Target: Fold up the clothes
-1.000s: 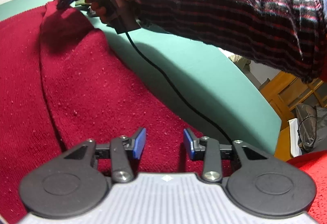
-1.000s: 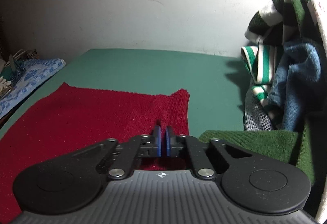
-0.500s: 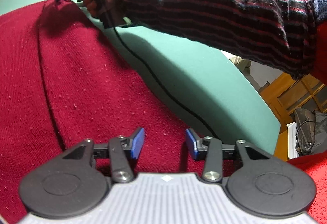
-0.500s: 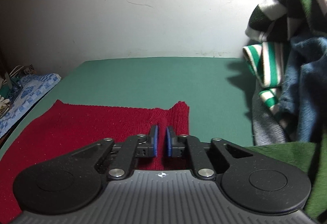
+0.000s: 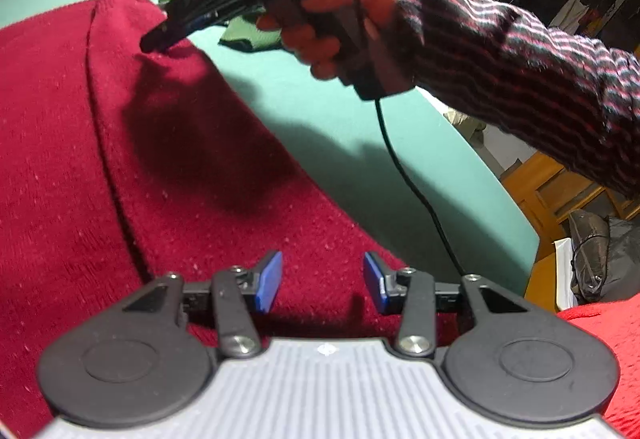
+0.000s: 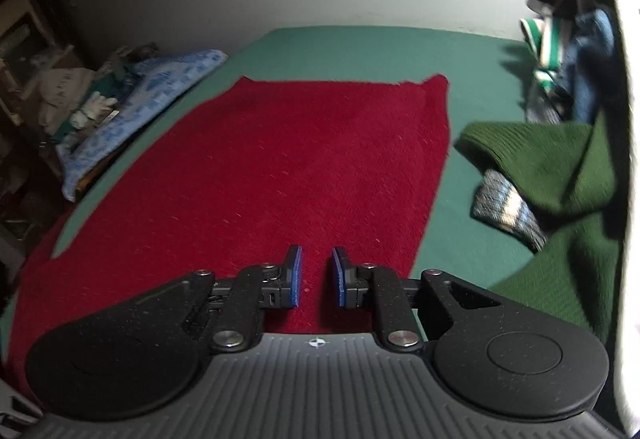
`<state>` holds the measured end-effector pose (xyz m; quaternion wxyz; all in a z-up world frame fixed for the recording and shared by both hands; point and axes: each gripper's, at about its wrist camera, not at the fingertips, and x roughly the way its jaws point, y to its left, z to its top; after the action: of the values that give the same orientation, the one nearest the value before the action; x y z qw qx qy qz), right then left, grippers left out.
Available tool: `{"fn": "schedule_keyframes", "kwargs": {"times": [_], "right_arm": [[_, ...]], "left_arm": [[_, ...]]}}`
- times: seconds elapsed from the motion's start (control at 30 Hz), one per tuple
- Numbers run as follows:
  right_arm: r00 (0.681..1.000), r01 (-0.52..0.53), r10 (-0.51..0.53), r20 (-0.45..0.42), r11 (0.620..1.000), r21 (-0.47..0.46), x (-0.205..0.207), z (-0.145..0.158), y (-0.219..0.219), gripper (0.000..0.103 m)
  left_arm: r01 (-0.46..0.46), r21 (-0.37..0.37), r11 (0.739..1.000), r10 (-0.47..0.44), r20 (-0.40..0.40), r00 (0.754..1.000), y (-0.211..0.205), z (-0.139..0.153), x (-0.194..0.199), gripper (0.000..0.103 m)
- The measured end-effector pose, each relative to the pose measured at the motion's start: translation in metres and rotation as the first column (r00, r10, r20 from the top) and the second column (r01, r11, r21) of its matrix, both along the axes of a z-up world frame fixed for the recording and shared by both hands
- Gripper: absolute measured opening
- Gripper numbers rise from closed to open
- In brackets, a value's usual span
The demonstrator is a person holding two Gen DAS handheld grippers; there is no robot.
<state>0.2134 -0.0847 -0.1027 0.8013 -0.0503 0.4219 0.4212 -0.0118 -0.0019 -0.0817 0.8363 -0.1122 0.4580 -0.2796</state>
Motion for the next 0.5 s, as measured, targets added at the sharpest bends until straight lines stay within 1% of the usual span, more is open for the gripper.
{"fn": "schedule_keyframes", "kwargs": {"times": [0.03,0.07,0.13,0.17,0.2,0.3,0.33,0.37,0.4,0.43,0.47,0.5], "right_arm": [[1.0,0.028,-0.028,0.002,1.0,0.009,0.001,-0.003,0.002,0.015],[0.999,0.053,-0.053,-0.001,0.998,0.021,0.003,-0.004,0.004,0.015],[0.995,0.096,-0.096,-0.006,0.995,0.012,0.001,0.0,0.006,0.015],[0.994,0.112,-0.112,-0.011,0.994,0.011,-0.001,0.002,0.006,0.018],[0.994,0.104,-0.103,-0.03,0.994,0.03,-0.01,0.006,0.0,0.023],[0.994,0.079,-0.072,-0.088,0.993,0.086,-0.035,0.018,-0.015,0.023],[0.993,0.064,-0.055,-0.104,0.995,0.08,-0.048,0.019,-0.022,0.023],[0.993,0.048,-0.04,-0.115,0.996,0.073,-0.062,0.019,-0.028,0.022],[0.991,0.038,-0.03,-0.127,0.997,0.065,-0.076,0.017,-0.034,0.018],[0.99,0.028,-0.019,-0.14,0.998,0.058,-0.089,0.015,-0.04,0.016],[0.988,0.019,-0.012,-0.152,0.999,0.05,-0.103,0.014,-0.046,0.012],[0.987,0.025,-0.018,-0.157,0.999,0.041,-0.116,0.012,-0.052,0.01]], "left_arm": [[0.001,-0.001,1.0,-0.001,-0.001,1.0,-0.001,-0.001,0.0,0.051],[0.003,-0.001,1.0,-0.003,-0.002,1.0,-0.002,-0.001,0.0,0.051],[0.008,0.005,1.0,-0.008,0.0,1.0,-0.004,-0.001,-0.001,0.053],[0.012,0.013,1.0,-0.012,0.005,1.0,-0.005,0.0,-0.002,0.053],[0.014,0.015,1.0,-0.015,0.01,1.0,-0.006,0.001,-0.005,0.053],[0.021,0.015,1.0,-0.021,0.021,1.0,-0.004,0.003,-0.011,0.053],[0.022,0.014,1.0,-0.022,0.021,1.0,-0.003,0.002,-0.013,0.053],[0.022,0.011,1.0,-0.022,0.021,1.0,-0.002,0.001,-0.015,0.053],[0.022,0.007,1.0,-0.022,0.02,1.0,-0.001,0.0,-0.017,0.052],[0.023,0.003,1.0,-0.023,0.02,1.0,0.0,-0.001,-0.018,0.052],[0.028,0.0,1.0,-0.028,0.023,0.999,0.001,0.0,-0.02,0.05],[0.034,-0.002,0.999,-0.034,0.027,0.999,0.001,0.0,-0.022,0.048]]}}
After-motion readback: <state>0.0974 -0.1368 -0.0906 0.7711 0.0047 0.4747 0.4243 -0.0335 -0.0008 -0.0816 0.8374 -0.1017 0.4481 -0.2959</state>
